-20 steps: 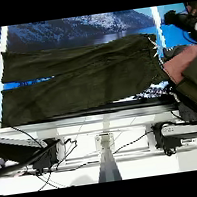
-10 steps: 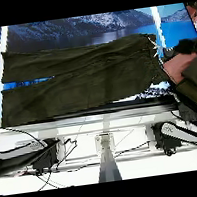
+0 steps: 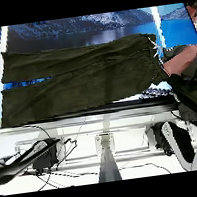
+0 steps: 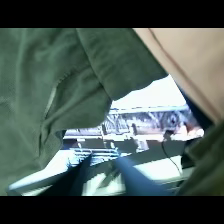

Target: Fold the clothes and pants, and hang the long-sleeved shirts on hangers.

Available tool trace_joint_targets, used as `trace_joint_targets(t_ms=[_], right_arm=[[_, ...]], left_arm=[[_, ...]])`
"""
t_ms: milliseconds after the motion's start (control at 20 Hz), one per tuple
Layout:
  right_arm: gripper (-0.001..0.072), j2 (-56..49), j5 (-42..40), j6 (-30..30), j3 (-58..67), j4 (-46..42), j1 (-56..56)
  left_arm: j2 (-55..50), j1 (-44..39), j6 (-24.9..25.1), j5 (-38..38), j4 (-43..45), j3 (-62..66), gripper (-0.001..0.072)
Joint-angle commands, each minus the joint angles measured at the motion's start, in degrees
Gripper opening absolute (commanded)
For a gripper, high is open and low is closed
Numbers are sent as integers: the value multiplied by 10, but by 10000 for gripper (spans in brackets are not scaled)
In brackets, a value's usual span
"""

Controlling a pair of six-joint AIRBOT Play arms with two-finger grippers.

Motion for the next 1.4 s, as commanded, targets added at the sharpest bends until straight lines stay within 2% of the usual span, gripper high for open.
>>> trace_joint_targets(t_ms=[0, 150, 200, 250, 300, 350, 550, 600, 650, 750, 900, 1000, 1050, 1200, 1250, 1350], right_arm=[[485, 53, -79, 100, -71, 30, -2], [499, 52, -135, 172, -88, 30, -2], [559, 49, -153, 195, -92, 30, -2], [599, 39, -170, 211, -92, 31, -1], [629, 24, -185, 212, -92, 42, 0], [630, 6, -194, 211, -92, 70, 0], [631, -88, -224, 209, -91, 137, 0], [631, -110, -228, 209, -91, 143, 0], [631, -128, -229, 204, -91, 155, 0], [628, -151, -242, 184, -91, 179, 12], [617, -154, -307, 152, -87, 189, 71], [579, -154, -344, 117, -73, 187, 110], [474, -153, -354, 98, -63, 183, 127], [79, -142, -384, 90, -47, 147, 159], [32, -137, -389, 90, -47, 146, 161], [32, -130, -387, 90, -47, 144, 162]], left_arm=[[49, -85, -32, 92, 83, -136, 16], [75, -127, -70, 143, 87, -223, 20], [73, -133, -70, 143, 87, -237, 20], [70, -134, -70, 142, 87, -246, 63], [68, -134, -70, 137, 82, -251, 342], [64, -134, -76, 133, 78, -251, 703], [64, -130, -104, 132, 78, -251, 662], [64, -125, -104, 132, 89, -251, 550], [64, -118, -104, 131, 92, -252, 474], [64, -98, -114, 132, 91, -252, 473], [65, -60, -125, 119, 91, -252, 473], [65, -24, -125, 94, 95, -252, 473], [65, -4, -125, 79, 100, -252, 473], [65, 70, -123, 23, 106, -253, 471], [65, 93, -123, 5, 106, -255, 471], [66, 139, -112, -27, 105, -262, 471]])
